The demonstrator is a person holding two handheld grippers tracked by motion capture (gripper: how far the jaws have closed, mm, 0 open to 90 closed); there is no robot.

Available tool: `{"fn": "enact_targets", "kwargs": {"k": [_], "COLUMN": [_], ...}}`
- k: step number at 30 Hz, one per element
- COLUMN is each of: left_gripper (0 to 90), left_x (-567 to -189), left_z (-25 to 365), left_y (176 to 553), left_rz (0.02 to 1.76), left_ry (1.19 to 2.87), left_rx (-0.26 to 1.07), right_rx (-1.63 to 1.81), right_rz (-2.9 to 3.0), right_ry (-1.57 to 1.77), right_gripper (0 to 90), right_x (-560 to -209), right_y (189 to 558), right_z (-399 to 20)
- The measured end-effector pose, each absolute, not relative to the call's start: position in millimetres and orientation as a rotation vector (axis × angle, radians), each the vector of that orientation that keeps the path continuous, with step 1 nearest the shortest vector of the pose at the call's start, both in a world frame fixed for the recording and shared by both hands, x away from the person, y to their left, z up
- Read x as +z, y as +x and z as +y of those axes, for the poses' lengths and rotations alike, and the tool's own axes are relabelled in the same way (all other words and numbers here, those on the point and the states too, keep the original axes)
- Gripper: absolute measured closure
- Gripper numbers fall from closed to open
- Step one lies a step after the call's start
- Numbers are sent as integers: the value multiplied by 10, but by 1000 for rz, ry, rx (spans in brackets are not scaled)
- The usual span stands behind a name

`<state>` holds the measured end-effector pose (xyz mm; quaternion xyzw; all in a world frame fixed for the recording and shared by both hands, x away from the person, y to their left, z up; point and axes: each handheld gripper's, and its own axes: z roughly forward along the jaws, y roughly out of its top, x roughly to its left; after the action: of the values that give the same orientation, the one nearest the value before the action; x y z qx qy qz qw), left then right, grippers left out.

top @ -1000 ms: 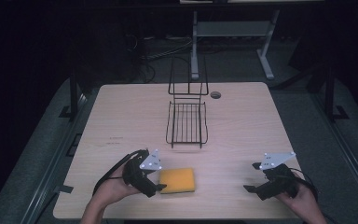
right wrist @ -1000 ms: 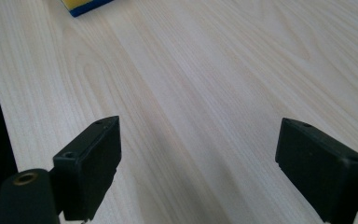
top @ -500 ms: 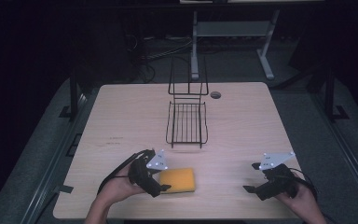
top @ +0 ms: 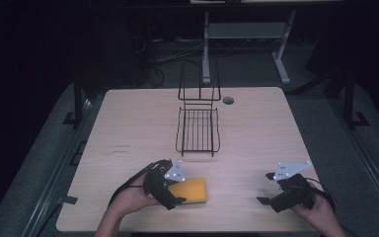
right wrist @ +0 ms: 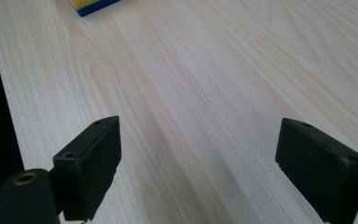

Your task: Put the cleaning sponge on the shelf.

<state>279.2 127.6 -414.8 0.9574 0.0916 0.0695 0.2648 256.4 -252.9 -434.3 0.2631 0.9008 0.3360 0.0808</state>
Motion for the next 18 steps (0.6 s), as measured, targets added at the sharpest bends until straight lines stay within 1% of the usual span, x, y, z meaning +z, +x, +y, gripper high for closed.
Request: {"fn": "enact_targets", "kwargs": {"k": [18], "left_gripper": [144], "left_x": [-4231], "left_z": [1177], "left_y": [2830], "left_rz": [240], "left_ry": [2627], "left_rx": [161], "right_rx": [1004], "right_rz": [2697], "right_ry": [777], "right_gripper": [139], "right_x": [-4339], "right_y": [2561], "right_z": [-2527]}}
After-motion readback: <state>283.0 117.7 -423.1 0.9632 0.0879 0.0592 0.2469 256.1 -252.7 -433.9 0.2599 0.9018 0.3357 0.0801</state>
